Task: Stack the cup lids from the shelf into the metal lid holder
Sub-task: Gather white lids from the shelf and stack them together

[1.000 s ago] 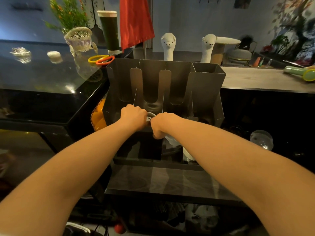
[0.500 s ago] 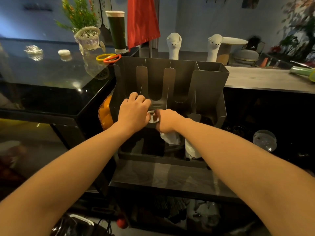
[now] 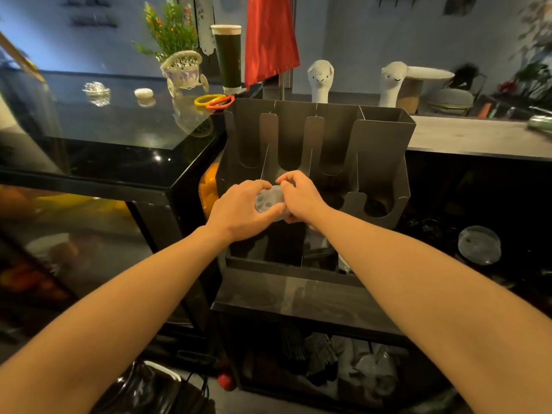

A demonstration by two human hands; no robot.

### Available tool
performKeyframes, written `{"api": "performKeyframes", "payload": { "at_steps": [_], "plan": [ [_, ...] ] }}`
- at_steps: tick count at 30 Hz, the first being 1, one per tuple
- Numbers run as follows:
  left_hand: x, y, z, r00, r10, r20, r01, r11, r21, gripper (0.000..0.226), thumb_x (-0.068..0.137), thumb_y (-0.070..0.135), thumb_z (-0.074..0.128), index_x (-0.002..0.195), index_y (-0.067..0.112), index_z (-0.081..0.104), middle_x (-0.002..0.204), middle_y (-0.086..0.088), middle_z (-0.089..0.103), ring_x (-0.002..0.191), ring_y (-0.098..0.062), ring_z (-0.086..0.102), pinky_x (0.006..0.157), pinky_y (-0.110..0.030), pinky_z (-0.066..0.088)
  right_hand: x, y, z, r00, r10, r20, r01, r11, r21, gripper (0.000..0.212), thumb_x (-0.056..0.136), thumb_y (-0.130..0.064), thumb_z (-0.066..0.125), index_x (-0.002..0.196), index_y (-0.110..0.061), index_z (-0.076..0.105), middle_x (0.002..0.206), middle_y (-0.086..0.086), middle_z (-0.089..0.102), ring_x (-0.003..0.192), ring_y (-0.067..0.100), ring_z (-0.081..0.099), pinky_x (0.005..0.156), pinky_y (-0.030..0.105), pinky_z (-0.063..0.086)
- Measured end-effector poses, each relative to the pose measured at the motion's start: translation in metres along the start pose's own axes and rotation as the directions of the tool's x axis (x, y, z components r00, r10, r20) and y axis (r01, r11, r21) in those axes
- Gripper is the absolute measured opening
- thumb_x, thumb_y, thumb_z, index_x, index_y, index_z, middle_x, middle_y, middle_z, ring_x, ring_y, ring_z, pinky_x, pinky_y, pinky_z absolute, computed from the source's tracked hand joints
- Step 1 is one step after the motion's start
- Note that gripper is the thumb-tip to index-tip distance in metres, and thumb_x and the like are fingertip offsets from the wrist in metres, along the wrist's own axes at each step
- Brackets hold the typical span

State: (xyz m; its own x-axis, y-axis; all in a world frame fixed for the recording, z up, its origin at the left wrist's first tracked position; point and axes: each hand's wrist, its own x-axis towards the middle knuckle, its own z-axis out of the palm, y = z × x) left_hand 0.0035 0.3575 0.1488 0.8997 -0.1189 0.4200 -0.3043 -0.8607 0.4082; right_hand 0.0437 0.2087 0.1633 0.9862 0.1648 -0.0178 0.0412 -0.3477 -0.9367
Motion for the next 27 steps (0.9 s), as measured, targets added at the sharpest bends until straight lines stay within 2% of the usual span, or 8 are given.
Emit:
{"api": "performKeyframes", "payload": {
  "at_steps": [4,7,11,14,18,20,22,27],
  "plan": [
    [-0.008,-0.004,-0.016,0.999,0.052,0.004,-0.051,0.999,-0.012,0.064,0.083,0.060,0.068,0.130,0.017,0.061,0.123,0.000,0.066,0.109,-0.014,0.061,0.090,-0.033,0.054,-0.004,-0.005,0.012,1.000,-0.002,-0.023,0.004,0.996,0.087,0.015,0.106,-0.023,0.042,0.116,-0.023,0.053,0.109,0.005,0.057,0.094,0.023,0.064,0.045,0.018,0.048],
    [-0.013,-0.007,-0.024,0.999,0.034,0.025,-0.033,0.999,-0.013,0.065,0.080,0.060,0.071,0.129,0.018,0.062,0.121,0.002,0.067,0.106,-0.010,0.061,0.084,-0.027,0.053,-0.004,-0.004,0.019,0.999,-0.015,-0.030,0.017,0.998,0.057,0.013,0.105,-0.026,0.046,0.115,-0.025,0.053,0.107,0.002,0.057,0.090,0.023,0.063,0.044,0.017,0.048],
    [-0.008,-0.015,-0.029,0.999,-0.030,-0.035,0.032,0.999,0.035,0.067,0.077,0.062,0.073,0.129,0.022,0.060,0.120,0.004,0.066,0.101,-0.007,0.059,0.078,-0.023,0.049,0.001,-0.002,0.017,0.990,-0.141,-0.009,0.139,0.985,-0.105,0.014,0.103,-0.031,0.048,0.115,-0.028,0.054,0.101,-0.005,0.057,0.084,0.017,0.063,0.049,0.018,0.050],
    [0.001,-0.020,-0.033,0.994,-0.078,-0.073,0.085,0.992,0.097,0.072,0.076,0.057,0.077,0.133,0.021,0.053,0.123,0.002,0.064,0.108,-0.015,0.060,0.081,-0.029,0.050,0.007,-0.006,0.014,0.950,-0.311,0.015,0.299,0.899,-0.319,0.021,0.100,-0.026,0.053,0.121,-0.025,0.055,0.093,-0.005,0.063,0.080,0.014,0.062,0.066,0.026,0.055],
    [0.024,-0.028,-0.041,0.993,-0.100,-0.069,0.112,0.971,0.213,0.069,0.074,0.052,0.080,0.128,0.020,0.051,0.117,-0.001,0.064,0.104,-0.021,0.062,0.080,-0.036,0.052,0.015,-0.019,0.012,0.896,-0.429,0.116,0.415,0.714,-0.563,0.035,0.097,-0.023,0.056,0.132,-0.023,0.055,0.126,0.001,0.058,0.103,0.017,0.060,0.084,0.032,0.054],
    [0.037,-0.031,-0.043,0.994,-0.090,-0.058,0.103,0.950,0.294,0.060,0.076,0.048,0.080,0.121,0.018,0.053,0.116,-0.003,0.063,0.102,-0.022,0.062,0.081,-0.039,0.055,0.018,-0.027,0.011,0.885,-0.431,0.177,0.446,0.672,-0.591,0.041,0.097,-0.021,0.056,0.137,-0.021,0.053,0.136,0.001,0.055,0.113,0.021,0.059,0.089,0.037,0.054],
    [0.050,-0.033,-0.043,0.996,-0.092,-0.021,0.093,0.916,0.390,0.058,0.081,0.042,0.077,0.127,0.016,0.052,0.121,-0.005,0.060,0.108,-0.025,0.060,0.086,-0.042,0.055,0.020,-0.035,0.013,0.886,-0.395,0.244,0.455,0.628,-0.631,0.042,0.096,-0.022,0.057,0.137,-0.020,0.052,0.136,0.002,0.054,0.112,0.024,0.059,0.091,0.042,0.054],
    [0.071,-0.030,-0.033,0.969,-0.187,0.161,0.057,0.803,0.593,0.057,0.086,0.031,0.072,0.133,0.015,0.045,0.128,-0.010,0.054,0.117,-0.031,0.056,0.094,-0.048,0.048,0.029,-0.055,0.021,0.907,-0.171,0.385,0.419,0.456,-0.785,0.033,0.094,-0.019,0.061,0.126,-0.011,0.054,0.110,0.006,0.059,0.095,0.023,0.062,0.086,0.038,0.056]
  ]
}}
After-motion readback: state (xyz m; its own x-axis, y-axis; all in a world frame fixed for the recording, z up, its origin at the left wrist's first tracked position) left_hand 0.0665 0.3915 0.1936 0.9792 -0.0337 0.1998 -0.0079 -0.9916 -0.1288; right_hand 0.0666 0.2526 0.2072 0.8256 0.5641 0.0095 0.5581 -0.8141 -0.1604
